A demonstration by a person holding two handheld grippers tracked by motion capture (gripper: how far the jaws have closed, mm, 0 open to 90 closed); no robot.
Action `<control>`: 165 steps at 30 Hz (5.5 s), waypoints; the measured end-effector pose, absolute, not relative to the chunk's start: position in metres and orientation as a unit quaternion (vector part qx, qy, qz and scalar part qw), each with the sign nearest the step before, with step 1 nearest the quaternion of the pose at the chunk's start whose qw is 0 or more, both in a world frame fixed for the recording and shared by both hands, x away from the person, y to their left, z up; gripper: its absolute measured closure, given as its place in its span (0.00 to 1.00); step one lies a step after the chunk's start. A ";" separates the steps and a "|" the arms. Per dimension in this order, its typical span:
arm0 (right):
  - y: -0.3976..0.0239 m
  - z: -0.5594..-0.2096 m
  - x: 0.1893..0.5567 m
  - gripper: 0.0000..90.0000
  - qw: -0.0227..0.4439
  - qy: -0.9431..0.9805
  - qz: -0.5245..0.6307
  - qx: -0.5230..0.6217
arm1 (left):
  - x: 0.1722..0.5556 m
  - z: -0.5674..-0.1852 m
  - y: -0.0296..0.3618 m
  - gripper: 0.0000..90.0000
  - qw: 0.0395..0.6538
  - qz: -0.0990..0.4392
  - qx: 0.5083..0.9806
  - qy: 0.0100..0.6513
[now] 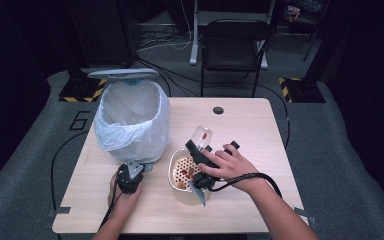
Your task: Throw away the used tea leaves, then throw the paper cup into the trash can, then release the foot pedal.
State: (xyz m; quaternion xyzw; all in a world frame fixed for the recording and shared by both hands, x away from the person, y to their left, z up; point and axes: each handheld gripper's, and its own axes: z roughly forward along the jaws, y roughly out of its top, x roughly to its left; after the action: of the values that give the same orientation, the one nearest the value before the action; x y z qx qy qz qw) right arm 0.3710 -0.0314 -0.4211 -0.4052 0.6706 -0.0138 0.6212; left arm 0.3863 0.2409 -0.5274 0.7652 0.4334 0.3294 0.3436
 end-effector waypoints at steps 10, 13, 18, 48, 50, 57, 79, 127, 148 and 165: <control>-0.031 -0.421 0.371 0.47 0.620 0.672 -0.004 -0.404 | 0.386 -0.527 0.241 1.00 0.344 0.330 0.765 0.434; -0.031 -0.421 0.371 0.47 0.619 0.673 -0.004 -0.405 | 0.386 -0.527 0.241 1.00 0.344 0.329 0.765 0.434; -0.031 -0.421 0.371 0.47 0.619 0.672 -0.006 -0.407 | 0.386 -0.527 0.241 1.00 0.344 0.329 0.765 0.434; -0.034 -0.388 0.378 0.46 0.579 0.726 0.071 -0.363 | 0.387 -0.527 0.242 1.00 0.340 0.341 0.765 0.427; -0.036 -0.384 0.381 0.46 0.560 0.749 0.100 -0.339 | 0.387 -0.527 0.241 1.00 0.342 0.333 0.765 0.432; -0.041 -0.371 0.398 0.46 0.504 0.798 0.208 -0.258 | 0.386 -0.527 0.241 1.00 0.343 0.326 0.767 0.434; -0.066 -0.353 0.454 0.46 0.293 0.822 0.486 0.044 | 0.386 -0.528 0.241 1.00 0.345 0.332 0.763 0.434; 0.041 -0.246 0.481 0.46 0.133 0.817 0.533 0.177 | 0.387 -0.526 0.243 1.00 0.336 0.337 0.769 0.427; 0.101 -0.269 0.504 0.37 0.138 0.820 0.515 0.208 | 0.387 -0.526 0.242 1.00 0.337 0.337 0.769 0.426; 0.087 -0.294 0.493 0.20 0.128 0.803 0.528 0.245 | 0.387 -0.526 0.242 1.00 0.336 0.338 0.769 0.426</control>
State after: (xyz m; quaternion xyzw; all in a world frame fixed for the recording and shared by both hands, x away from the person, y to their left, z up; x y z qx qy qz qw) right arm 0.4927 0.0875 -0.2940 0.2445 0.8032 0.5279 0.1280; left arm 0.3871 0.2424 -0.5258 0.7689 0.4264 0.3379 0.3359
